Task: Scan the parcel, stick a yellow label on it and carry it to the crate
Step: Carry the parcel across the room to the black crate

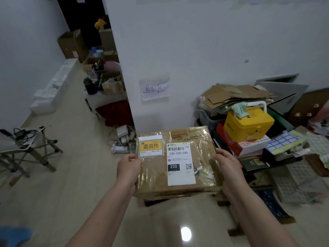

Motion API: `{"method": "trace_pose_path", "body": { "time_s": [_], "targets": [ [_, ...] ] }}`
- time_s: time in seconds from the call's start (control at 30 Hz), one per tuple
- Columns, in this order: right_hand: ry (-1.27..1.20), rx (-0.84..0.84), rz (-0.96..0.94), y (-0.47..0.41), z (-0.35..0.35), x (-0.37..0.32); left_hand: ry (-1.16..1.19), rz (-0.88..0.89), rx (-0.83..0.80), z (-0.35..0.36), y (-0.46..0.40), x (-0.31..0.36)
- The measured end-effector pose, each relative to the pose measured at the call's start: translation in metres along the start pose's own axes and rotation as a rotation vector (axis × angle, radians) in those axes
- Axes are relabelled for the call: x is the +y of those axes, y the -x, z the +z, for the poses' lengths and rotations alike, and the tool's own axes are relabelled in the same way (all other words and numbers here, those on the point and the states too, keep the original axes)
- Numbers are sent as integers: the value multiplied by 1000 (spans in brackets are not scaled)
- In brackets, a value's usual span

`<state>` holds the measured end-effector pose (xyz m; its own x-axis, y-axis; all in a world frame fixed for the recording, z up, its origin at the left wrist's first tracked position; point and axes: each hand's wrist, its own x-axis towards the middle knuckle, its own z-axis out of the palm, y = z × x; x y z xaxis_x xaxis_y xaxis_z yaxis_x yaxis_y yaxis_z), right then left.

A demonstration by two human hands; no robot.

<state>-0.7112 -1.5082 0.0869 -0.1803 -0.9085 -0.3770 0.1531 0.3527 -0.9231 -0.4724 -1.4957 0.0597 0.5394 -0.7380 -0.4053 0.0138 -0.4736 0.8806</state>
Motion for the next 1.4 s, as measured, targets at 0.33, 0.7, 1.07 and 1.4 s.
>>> {"method": "trace_pose_path", "body": {
  "time_s": [0.33, 0.7, 1.07, 1.4],
  "targets": [
    [31, -74, 3, -138, 39, -29, 1, -29, 50, 62, -105, 38],
    [105, -175, 101, -325, 71, -67, -23, -134, 154, 156, -226, 87],
    [97, -162, 199, -420, 110, -39, 33, -230, 233, 180, -313, 92],
    [97, -73, 329, -463, 145, 10, 4, -334, 122, 173, -386, 64]
  ]
}}
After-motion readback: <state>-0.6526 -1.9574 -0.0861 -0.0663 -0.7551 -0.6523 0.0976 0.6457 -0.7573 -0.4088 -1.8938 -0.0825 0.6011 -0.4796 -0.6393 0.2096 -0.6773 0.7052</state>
